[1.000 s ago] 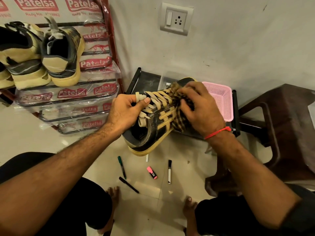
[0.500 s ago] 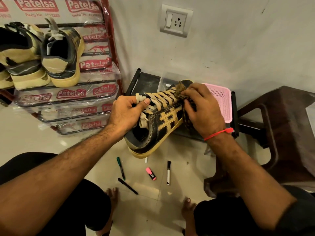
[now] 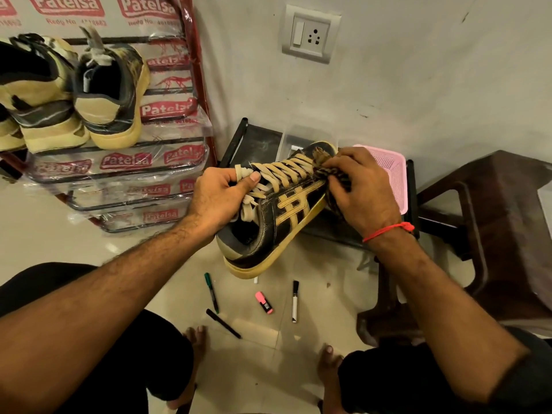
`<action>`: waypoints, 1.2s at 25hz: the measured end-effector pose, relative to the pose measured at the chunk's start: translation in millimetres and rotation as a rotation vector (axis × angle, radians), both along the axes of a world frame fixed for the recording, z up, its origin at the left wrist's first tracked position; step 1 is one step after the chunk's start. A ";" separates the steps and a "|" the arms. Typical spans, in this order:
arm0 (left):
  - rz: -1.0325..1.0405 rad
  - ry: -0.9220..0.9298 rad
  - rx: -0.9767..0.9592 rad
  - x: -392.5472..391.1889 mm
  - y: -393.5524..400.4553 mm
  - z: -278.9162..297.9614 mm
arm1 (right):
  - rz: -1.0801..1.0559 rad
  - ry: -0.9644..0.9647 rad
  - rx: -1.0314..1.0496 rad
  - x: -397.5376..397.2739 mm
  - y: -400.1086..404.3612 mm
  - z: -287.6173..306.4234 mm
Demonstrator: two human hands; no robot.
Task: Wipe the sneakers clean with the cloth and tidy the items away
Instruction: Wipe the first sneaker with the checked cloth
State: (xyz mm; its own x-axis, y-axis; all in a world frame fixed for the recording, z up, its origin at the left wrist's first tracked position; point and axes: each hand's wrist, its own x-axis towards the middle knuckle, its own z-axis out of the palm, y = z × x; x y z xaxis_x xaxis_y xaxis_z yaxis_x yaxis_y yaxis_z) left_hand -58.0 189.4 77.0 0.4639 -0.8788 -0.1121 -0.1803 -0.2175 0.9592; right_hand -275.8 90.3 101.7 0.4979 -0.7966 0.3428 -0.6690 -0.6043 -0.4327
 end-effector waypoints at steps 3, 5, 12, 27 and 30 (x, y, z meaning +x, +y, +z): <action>0.038 0.032 0.018 3.2 -0.9 -2.5 | 0.155 -0.076 0.061 21.4 41.1 -0.8; 0.068 0.043 0.027 7.2 -1.7 -5.5 | 0.374 -0.082 0.093 39.8 81.5 -4.1; 0.034 0.060 0.031 4.2 -0.3 -1.2 | 0.164 -0.054 -0.009 27.0 36.1 -4.2; 0.148 0.197 0.176 2.4 -4.1 -10.2 | 0.221 -0.166 -0.009 35.1 58.4 -10.5; 0.169 0.267 0.198 8.2 -3.7 -10.7 | 0.500 -0.213 -0.013 49.4 109.1 -1.8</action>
